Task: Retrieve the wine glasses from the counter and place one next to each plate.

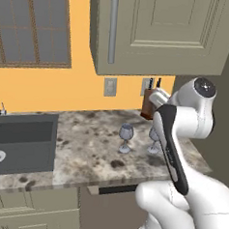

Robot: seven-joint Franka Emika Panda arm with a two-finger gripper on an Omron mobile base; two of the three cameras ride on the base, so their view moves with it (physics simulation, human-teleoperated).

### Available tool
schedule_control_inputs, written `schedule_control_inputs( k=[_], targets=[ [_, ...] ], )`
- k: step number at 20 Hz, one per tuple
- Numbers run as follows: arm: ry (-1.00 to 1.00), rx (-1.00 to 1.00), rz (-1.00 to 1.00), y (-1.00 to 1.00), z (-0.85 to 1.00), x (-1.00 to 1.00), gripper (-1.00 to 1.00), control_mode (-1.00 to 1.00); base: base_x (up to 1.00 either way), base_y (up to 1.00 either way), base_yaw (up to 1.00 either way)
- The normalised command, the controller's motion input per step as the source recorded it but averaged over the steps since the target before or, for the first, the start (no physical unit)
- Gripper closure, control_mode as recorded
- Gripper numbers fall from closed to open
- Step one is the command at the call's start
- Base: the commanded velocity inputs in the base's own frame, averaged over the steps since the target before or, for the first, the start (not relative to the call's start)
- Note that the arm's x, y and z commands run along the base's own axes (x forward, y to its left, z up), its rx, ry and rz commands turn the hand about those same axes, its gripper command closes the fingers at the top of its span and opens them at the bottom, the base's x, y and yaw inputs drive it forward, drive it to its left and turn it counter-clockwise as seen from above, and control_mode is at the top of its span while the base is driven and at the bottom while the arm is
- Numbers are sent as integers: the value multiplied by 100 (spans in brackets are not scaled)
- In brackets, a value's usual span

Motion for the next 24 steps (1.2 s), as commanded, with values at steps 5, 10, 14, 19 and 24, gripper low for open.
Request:
schedule_control_inputs(
  k=[5,10,14,19,24],
  targets=[
    [-2,39,-8,0,0,-3,-100,-100,0,0,0],
    [0,45,-2,-1,-23,-3,-100,-100,0,0,0],
    [0,41,-6,0,-36,0,-100,-100,0,0,0],
    [-5,33,-7,0,-26,0,-100,-100,0,0,0],
    [6,37,-1,-4,-17,0,-100,-100,0,0,0]
  ],
)
